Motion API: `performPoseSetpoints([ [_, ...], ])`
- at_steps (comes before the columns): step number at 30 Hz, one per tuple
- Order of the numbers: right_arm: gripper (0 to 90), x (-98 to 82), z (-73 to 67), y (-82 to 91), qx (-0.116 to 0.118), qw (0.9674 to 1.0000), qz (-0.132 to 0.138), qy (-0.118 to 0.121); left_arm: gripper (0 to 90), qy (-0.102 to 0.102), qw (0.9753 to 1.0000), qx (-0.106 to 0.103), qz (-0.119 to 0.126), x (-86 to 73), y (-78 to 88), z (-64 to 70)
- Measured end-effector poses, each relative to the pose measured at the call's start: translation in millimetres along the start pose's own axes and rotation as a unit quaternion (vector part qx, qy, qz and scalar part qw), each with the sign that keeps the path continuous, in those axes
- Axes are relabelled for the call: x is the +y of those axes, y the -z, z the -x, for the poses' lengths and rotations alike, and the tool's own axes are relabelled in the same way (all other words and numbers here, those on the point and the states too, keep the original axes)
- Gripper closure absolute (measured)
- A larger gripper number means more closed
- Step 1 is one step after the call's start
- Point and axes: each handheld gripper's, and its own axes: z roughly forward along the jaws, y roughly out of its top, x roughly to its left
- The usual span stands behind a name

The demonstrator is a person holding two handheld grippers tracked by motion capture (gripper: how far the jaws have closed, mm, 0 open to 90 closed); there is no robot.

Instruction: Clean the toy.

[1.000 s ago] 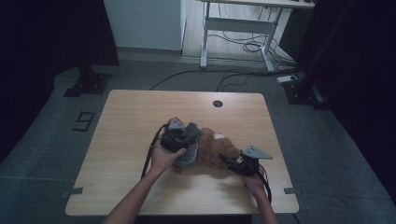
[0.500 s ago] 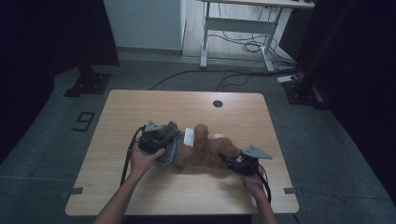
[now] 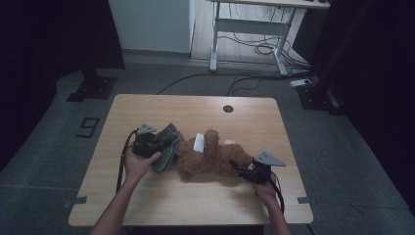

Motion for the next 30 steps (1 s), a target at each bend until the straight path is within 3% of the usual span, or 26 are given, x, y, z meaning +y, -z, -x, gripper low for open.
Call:
performPoseSetpoints([
  [2, 41.5, -0.1, 0.4, -0.1, 0.000, 1.0000, 0.000, 0.000, 76.7, -0.009, 0.9998, -0.014, 0.013, 6.7, 4.9, 12.4],
  [5, 41.6, -0.1, 0.8, -0.1, 0.000, 1.0000, 0.000, 0.000, 76.7, -0.039, 0.9978, -0.046, 0.029, 19.4, 9.3, 43.0],
  [6, 41.6, -0.1, 0.8, -0.1, 0.000, 1.0000, 0.000, 0.000, 76.7, -0.039, 0.9978, -0.046, 0.029, 19.4, 9.3, 43.0],
  [8, 41.6, -0.2, 0.5, 0.1, 0.000, 1.0000, 0.000, -0.002, 76.6, -0.071, 0.9943, -0.070, 0.037, 32.8, 7.7, 76.9],
  [9, 41.6, -0.3, 0.4, 0.2, 0.000, 1.0000, 0.000, -0.001, 76.6, -0.079, 0.9930, -0.078, 0.040, 36.9, 6.1, 87.2],
  [13, 41.6, -0.5, 1.0, 0.3, 0.001, 1.0000, 0.000, 0.000, 76.6, -0.092, 0.9889, -0.111, 0.033, 51.8, -14.4, 123.1],
  [16, 41.6, -0.4, 1.7, 0.1, 0.002, 1.0000, 0.000, 0.000, 76.6, -0.108, 0.9884, -0.107, 0.006, 56.6, -44.2, 145.2],
  [20, 41.6, -0.5, 1.0, 0.2, 0.001, 1.0000, 0.001, -0.001, 76.3, -0.126, 0.9889, -0.065, -0.044, 51.3, -86.2, 157.1],
  [23, 41.6, -0.8, 1.2, 0.4, 0.002, 1.0000, 0.000, 0.002, 76.4, -0.145, 0.9868, -0.037, -0.061, 41.7, -100.6, 155.8],
  [27, 41.6, -0.6, 0.4, 0.4, 0.002, 1.0000, -0.004, 0.007, 77.2, -0.135, 0.9888, -0.027, -0.059, 37.8, -98.5, 145.3],
  [30, 41.6, -0.7, 0.2, 0.5, 0.001, 1.0000, -0.003, 0.008, 77.3, -0.128, 0.9905, -0.017, -0.047, 36.2, -82.5, 130.1],
])
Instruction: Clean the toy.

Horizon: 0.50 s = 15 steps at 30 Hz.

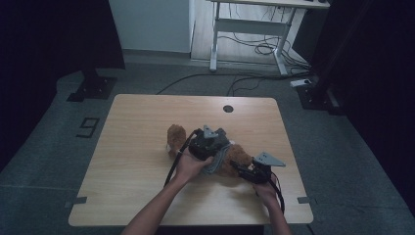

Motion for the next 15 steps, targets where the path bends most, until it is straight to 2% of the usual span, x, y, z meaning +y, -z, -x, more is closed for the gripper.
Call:
performPoseSetpoints([
  [3, 41.6, -0.1, 0.2, -0.2, -0.001, 1.0000, 0.001, -0.001, 77.2, 0.005, 0.9999, 0.013, 0.008, -8.4, 16.3, -13.2],
  [4, 41.7, -0.3, 0.4, -0.4, -0.001, 1.0000, 0.001, -0.001, 77.2, 0.005, 0.9999, 0.013, 0.008, -8.4, 16.3, -13.2],
  [5, 41.7, -0.5, 0.7, -0.4, -0.002, 1.0000, 0.001, -0.003, 77.1, 0.013, 0.9995, 0.028, 0.008, -15.0, 24.2, -25.0],
  [7, 41.7, -0.9, 1.3, -0.2, -0.002, 1.0000, 0.002, -0.006, 77.1, 0.030, 0.9991, 0.030, 0.005, -23.0, 28.6, -37.7],
  [9, 41.8, -1.1, 1.8, -0.3, -0.002, 1.0000, 0.002, -0.006, 77.0, 0.055, 0.9983, 0.014, 0.011, -32.7, 35.4, -51.0],
  [11, 41.8, -0.9, 1.8, -0.4, -0.002, 1.0000, 0.002, -0.005, 76.9, 0.051, 0.9984, 0.023, 0.008, -39.9, 42.9, -58.7],
  [15, 41.8, -0.8, 2.0, -0.8, -0.003, 1.0000, 0.003, -0.006, 76.9, 0.066, 0.9971, 0.036, 0.014, -49.8, 54.4, -75.7],
])
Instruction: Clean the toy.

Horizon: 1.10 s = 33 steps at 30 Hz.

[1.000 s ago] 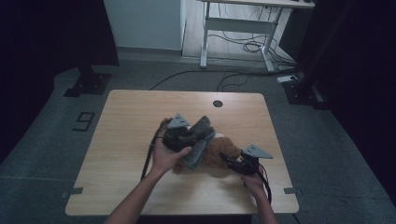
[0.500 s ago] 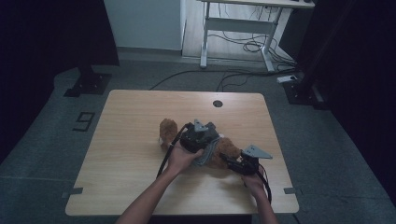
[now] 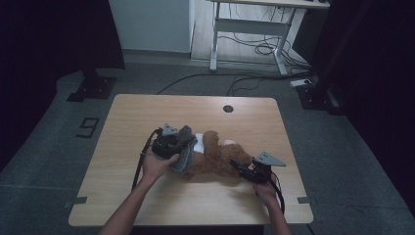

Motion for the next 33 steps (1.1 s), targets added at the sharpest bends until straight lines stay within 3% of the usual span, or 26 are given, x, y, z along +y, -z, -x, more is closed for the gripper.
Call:
performPoseSetpoints([
  [3, 41.8, 0.0, -0.2, -0.2, -0.001, 1.0000, 0.001, -0.001, 76.8, 0.009, 0.9999, -0.006, 0.002, -0.4, 0.7, -4.2],
  [6, 42.1, 0.0, -0.3, -0.3, -0.002, 1.0000, 0.001, -0.002, 76.7, -0.002, 1.0000, -0.005, -0.001, 7.2, -5.0, 6.3],
  [14, 42.5, -0.1, -0.2, 0.1, -0.004, 1.0000, 0.000, 0.002, 76.3, -0.045, 0.9978, -0.044, -0.024, 42.3, -37.9, 62.1],
  [19, 42.4, -0.2, -0.2, 0.4, -0.005, 1.0000, -0.001, 0.003, 76.2, -0.060, 0.9958, -0.060, -0.034, 49.7, -55.3, 85.9],
  [22, 42.5, -0.7, 1.5, 0.8, -0.003, 1.0000, -0.001, 0.000, 76.1, -0.051, 0.9962, -0.063, -0.034, 49.2, -55.7, 80.2],
  [25, 42.4, -0.5, -0.3, 0.8, -0.003, 1.0000, -0.001, 0.005, 75.9, -0.044, 0.9974, -0.046, -0.035, 43.3, -52.2, 65.3],
  [28, 42.4, -0.1, -1.4, 0.4, -0.002, 0.9999, -0.001, 0.010, 76.0, -0.016, 0.9983, -0.049, -0.027, 34.4, -45.9, 45.6],
  [33, 42.3, -0.4, -2.0, 0.8, -0.003, 0.9999, -0.002, 0.010, 76.0, -0.008, 0.9993, -0.027, -0.023, 26.4, -34.2, 24.9],
])
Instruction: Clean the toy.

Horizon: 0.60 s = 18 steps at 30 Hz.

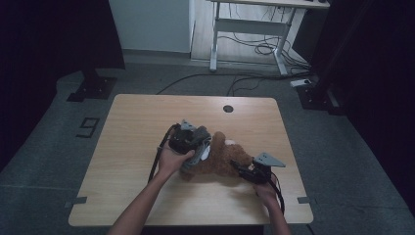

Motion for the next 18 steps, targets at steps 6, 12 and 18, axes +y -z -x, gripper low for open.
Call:
performPoseSetpoints([
  [6, 42.4, -0.1, 0.3, 0.1, 0.001, 1.0000, -0.001, 0.000, 76.1, 0.020, 0.9995, 0.022, -0.005, -14.8, 11.3, -28.2],
  [12, 42.4, -0.1, -0.2, 0.1, 0.000, 1.0000, 0.000, 0.002, 76.2, 0.032, 0.9985, 0.044, -0.009, -31.6, 23.9, -49.7],
  [18, 42.4, -0.1, -0.3, 0.2, 0.000, 1.0000, 0.000, 0.001, 76.2, 0.044, 0.9969, 0.063, -0.015, -41.1, 37.3, -64.1],
])
